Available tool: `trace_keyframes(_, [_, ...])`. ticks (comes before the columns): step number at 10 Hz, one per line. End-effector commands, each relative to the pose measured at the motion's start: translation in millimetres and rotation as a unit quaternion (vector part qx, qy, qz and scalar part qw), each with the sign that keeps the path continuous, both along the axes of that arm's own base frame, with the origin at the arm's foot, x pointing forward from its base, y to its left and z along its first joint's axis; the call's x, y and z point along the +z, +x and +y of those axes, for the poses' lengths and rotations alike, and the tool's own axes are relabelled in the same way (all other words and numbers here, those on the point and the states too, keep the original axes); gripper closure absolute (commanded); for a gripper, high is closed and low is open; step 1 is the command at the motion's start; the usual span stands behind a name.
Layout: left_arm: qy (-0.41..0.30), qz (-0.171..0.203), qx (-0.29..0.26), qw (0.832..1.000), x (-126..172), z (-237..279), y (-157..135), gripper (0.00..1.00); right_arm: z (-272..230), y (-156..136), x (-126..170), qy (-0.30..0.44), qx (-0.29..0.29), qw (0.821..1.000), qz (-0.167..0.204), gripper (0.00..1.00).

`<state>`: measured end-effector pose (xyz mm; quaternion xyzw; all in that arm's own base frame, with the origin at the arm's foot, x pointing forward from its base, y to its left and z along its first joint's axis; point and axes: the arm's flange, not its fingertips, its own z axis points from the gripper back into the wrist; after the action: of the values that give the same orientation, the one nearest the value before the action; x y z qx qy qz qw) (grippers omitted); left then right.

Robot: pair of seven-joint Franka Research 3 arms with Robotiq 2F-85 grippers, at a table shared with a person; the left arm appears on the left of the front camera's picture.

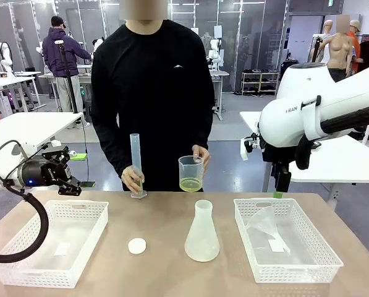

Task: Prepare the solutions needed for the experiment.
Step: Pick up the Plastic Funnel and insert it into the Big flask.

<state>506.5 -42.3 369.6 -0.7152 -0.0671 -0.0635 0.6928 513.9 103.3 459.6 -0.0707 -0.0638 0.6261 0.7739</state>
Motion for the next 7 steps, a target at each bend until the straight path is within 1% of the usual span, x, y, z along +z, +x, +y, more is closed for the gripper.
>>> trace_keyframes(1, [0.002,-0.003,-0.001,1.000,3,0,-1,0.00,16,15,-12,-0.040,0.064,0.996,0.052,0.00])
trace_keyframes(2, [0.002,-0.003,-0.001,1.000,3,0,-1,0.00,20,17,-16,-0.047,0.093,0.992,0.065,0.00])
trace_keyframes(4, [0.002,-0.003,-0.001,1.000,3,0,-1,0.00,24,26,-28,-0.088,0.121,0.983,0.106,0.00])
trace_keyframes(6, [0.002,-0.003,-0.001,1.000,3,0,-1,0.00,26,40,-42,-0.098,0.140,0.975,0.140,0.00])
trace_keyframes(7, [0.002,-0.003,-0.001,1.000,3,0,-1,0.00,26,49,-50,-0.090,0.152,0.973,0.147,0.00])
